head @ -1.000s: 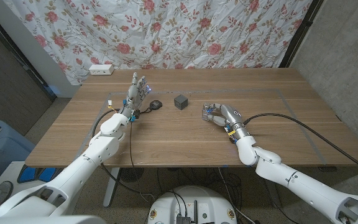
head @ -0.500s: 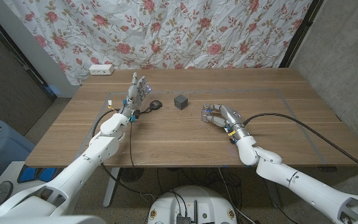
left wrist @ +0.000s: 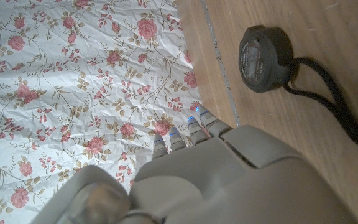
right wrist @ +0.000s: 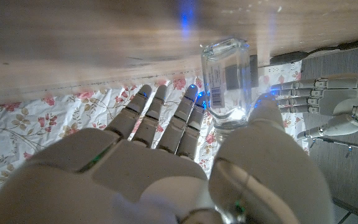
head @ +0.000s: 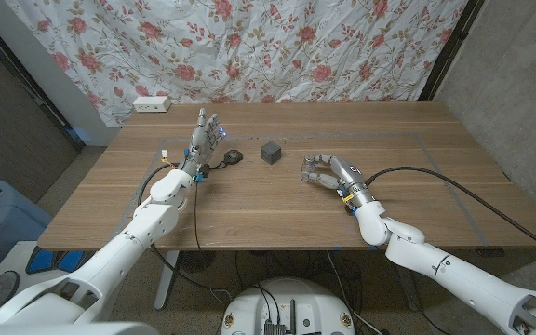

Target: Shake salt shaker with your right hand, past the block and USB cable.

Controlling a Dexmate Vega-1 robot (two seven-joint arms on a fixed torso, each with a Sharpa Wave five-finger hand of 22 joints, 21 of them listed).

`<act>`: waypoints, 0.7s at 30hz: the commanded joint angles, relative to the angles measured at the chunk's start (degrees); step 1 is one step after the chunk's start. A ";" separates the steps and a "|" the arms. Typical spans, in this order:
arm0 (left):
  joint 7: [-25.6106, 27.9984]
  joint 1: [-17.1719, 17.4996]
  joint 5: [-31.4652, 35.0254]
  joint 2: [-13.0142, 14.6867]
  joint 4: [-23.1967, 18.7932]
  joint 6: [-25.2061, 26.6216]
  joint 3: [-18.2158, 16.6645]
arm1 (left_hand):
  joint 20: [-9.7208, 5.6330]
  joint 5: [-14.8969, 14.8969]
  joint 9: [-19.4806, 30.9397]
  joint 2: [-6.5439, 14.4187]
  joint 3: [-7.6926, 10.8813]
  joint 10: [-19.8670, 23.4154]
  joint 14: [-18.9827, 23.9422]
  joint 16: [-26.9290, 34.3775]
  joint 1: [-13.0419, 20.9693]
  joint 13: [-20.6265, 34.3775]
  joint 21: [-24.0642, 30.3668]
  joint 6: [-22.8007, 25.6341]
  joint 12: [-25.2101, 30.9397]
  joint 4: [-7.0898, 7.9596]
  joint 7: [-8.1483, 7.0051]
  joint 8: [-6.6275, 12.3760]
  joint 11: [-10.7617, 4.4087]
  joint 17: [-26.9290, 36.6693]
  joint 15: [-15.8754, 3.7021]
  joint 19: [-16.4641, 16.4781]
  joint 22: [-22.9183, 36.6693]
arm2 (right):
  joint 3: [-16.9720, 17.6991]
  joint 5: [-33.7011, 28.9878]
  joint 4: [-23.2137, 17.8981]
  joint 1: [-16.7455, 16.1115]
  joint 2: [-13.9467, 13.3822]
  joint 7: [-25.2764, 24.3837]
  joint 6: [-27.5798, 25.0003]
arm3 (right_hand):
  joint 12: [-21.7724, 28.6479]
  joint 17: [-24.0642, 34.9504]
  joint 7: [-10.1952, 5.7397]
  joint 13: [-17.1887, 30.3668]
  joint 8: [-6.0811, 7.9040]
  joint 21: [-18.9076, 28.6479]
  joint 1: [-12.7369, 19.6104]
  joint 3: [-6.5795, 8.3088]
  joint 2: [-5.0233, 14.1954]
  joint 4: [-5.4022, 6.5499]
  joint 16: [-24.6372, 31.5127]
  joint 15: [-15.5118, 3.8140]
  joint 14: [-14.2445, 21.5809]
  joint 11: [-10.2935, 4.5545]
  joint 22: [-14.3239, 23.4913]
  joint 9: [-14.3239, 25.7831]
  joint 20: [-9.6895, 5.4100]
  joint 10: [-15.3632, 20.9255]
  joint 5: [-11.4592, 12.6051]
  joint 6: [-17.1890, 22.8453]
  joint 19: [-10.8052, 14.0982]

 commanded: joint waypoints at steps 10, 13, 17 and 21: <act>0.00 -0.03 0.02 -0.04 0.08 -0.05 0.02 | -1.36 0.26 0.35 5.78 -0.09 0.05 0.09 0.29 -0.01 0.22 0.25 0.20 0.25 0.35 -0.47 0.25 -0.56 0.34 -6.10 0.28 0.27 | 1.29 4.68 -0.67 0.38 -2.23 7.33 6.22 | -0.09 -0.06 2.67 0.08 -6.15 -0.69 -7.20 -2.64 -1.49 1.48 -3.76 1.57 -8.13 4.15 0.21 0.29 1.92 -10.45 2.21 -10.07 -7.03; 0.00 -0.02 0.02 -0.04 0.07 -0.05 0.02 | -1.35 0.26 0.35 5.78 -0.09 0.02 0.11 0.30 -0.01 0.22 0.26 0.17 0.23 0.35 -0.48 0.24 -0.55 0.34 -6.11 0.30 0.27 | 1.74 6.12 -0.91 0.26 -2.49 9.02 7.03 | -0.26 -0.07 3.35 0.07 -7.81 -0.68 -8.83 -3.18 -1.54 1.98 -4.80 2.92 -10.69 5.01 0.20 0.30 2.05 -13.90 2.71 -12.79 -8.82; 0.00 -0.01 0.02 -0.02 0.05 -0.03 0.01 | -1.37 0.26 0.35 5.78 -0.09 0.02 0.07 0.28 -0.01 0.22 0.26 0.18 0.23 0.35 -0.47 0.24 -0.59 0.34 -6.10 0.29 0.27 | 2.36 8.08 -1.05 0.16 -2.58 11.06 8.01 | -0.45 -0.19 4.12 0.01 -9.54 -0.50 -9.92 -3.54 -1.47 2.22 -5.68 4.02 -12.86 5.56 0.21 0.30 2.29 -17.81 3.17 -15.59 -10.01; 0.01 0.00 0.01 -0.01 0.02 -0.02 0.01 | -1.34 0.26 0.35 5.78 -0.09 -0.01 0.05 0.27 -0.02 0.22 0.26 0.16 0.22 0.35 -0.41 0.23 -0.53 0.34 -6.09 0.29 0.27 | 3.47 11.18 -0.59 -0.29 -2.00 12.12 9.66 | -0.34 -0.48 4.66 -0.13 -11.54 -0.41 -10.71 -3.88 -1.47 2.24 -6.69 5.13 -15.46 6.47 0.20 0.27 2.65 -21.57 3.73 -18.99 -11.39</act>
